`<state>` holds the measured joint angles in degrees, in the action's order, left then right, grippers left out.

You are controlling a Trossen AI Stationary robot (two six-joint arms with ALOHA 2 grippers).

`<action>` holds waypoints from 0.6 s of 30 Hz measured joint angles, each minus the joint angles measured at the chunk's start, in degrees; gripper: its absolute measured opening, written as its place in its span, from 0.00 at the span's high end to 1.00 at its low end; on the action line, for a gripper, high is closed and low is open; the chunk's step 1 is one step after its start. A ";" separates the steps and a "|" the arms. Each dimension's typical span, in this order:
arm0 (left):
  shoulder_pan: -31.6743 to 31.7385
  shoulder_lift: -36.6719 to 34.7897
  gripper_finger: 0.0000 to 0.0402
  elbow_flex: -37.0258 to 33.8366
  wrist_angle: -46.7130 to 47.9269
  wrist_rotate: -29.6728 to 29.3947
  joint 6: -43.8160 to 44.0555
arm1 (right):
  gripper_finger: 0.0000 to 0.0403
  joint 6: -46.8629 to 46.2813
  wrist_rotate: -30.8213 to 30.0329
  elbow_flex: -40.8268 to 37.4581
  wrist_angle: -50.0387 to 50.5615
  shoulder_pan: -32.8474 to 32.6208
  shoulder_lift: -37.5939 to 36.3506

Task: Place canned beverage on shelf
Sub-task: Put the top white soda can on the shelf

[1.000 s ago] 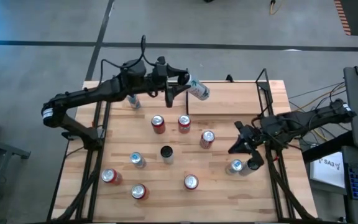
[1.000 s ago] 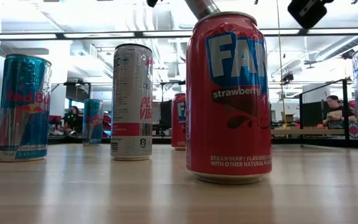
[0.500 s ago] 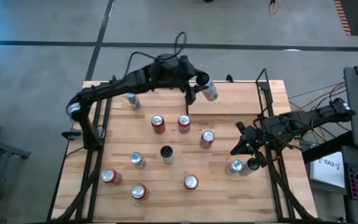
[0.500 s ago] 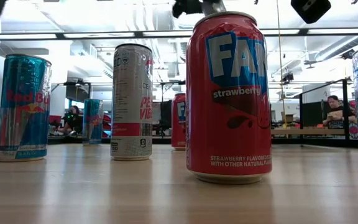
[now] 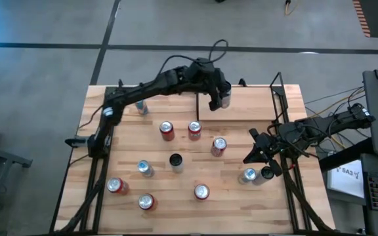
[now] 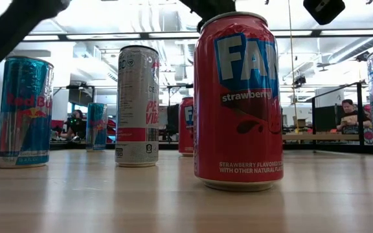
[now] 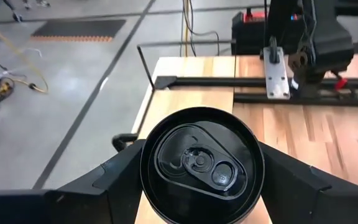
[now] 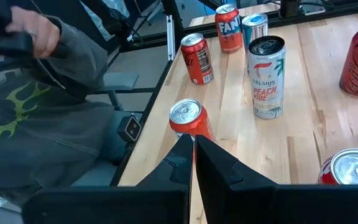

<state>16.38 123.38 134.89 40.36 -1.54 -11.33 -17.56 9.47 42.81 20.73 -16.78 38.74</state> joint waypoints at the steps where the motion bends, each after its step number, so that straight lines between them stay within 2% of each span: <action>1: 0.00 0.84 0.39 0.24 0.11 0.02 0.00 | 0.98 -0.22 -0.02 0.00 0.01 0.00 0.02; 8: 0.28 3.16 0.39 -0.68 -0.02 -2.21 0.00 | 0.98 -0.48 -0.02 -0.02 0.04 0.00 0.02; 18: 0.83 5.38 0.38 -0.70 0.29 -1.53 0.91 | 0.98 -0.38 -0.06 -0.50 0.04 0.00 0.04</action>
<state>17.21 128.76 134.19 40.65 -3.07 -10.42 -17.93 9.41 42.31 20.78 -16.78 38.79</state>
